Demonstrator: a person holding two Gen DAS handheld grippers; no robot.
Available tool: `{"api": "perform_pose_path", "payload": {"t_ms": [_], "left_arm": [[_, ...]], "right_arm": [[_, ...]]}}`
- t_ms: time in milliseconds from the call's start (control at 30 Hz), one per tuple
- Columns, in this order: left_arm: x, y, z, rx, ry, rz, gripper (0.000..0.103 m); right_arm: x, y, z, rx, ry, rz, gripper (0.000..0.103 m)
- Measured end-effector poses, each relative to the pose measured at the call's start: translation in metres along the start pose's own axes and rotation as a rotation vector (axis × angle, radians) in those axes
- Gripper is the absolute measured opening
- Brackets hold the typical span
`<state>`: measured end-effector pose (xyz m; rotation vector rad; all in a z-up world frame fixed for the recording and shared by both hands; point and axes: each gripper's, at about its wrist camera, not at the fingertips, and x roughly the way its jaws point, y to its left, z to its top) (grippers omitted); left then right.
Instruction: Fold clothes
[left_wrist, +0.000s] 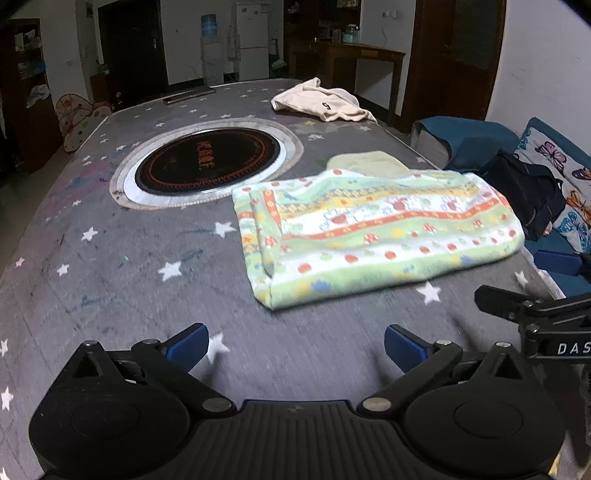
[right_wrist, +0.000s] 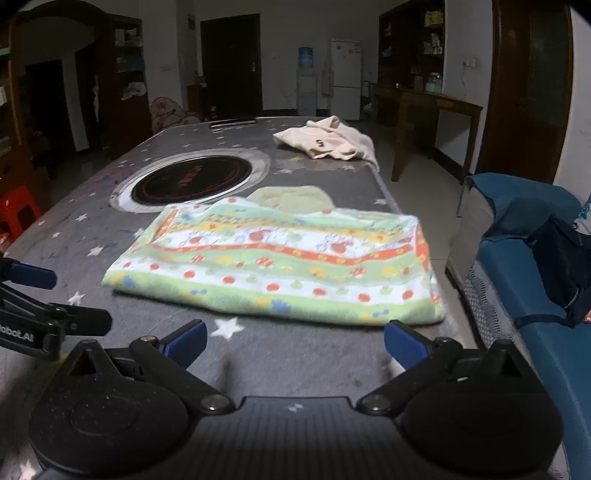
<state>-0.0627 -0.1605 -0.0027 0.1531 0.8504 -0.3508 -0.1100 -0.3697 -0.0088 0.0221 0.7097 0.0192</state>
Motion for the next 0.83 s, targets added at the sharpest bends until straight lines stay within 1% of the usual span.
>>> {"api": "perform_pose_path", "payload": {"t_ms": [133, 233, 300, 433, 700, 833], "left_arm": [[-0.001, -0.006, -0.008, 0.012, 0.024, 0.004, 0.103], [-0.002, -0.006, -0.012, -0.006, 0.039, -0.018, 0.103], [-0.003, -0.007, -0.015, 0.000, 0.039, -0.025, 0.103], [-0.005, -0.011, -0.019, 0.006, 0.041, -0.013, 0.103], [-0.009, -0.008, -0.027, -0.004, 0.042, 0.007, 0.103], [-0.014, -0.007, -0.030, -0.011, 0.030, 0.010, 0.103]], "right_arm": [[-0.006, 0.006, -0.009, -0.012, 0.006, 0.018, 0.103], [-0.009, 0.008, -0.013, -0.006, 0.006, 0.024, 0.103], [-0.010, 0.008, -0.014, 0.002, 0.009, 0.028, 0.103], [-0.013, 0.009, -0.017, 0.003, 0.012, 0.033, 0.103], [-0.015, 0.015, -0.025, 0.017, 0.016, 0.041, 0.103], [-0.018, 0.017, -0.029, 0.020, 0.018, 0.039, 0.103]]}}
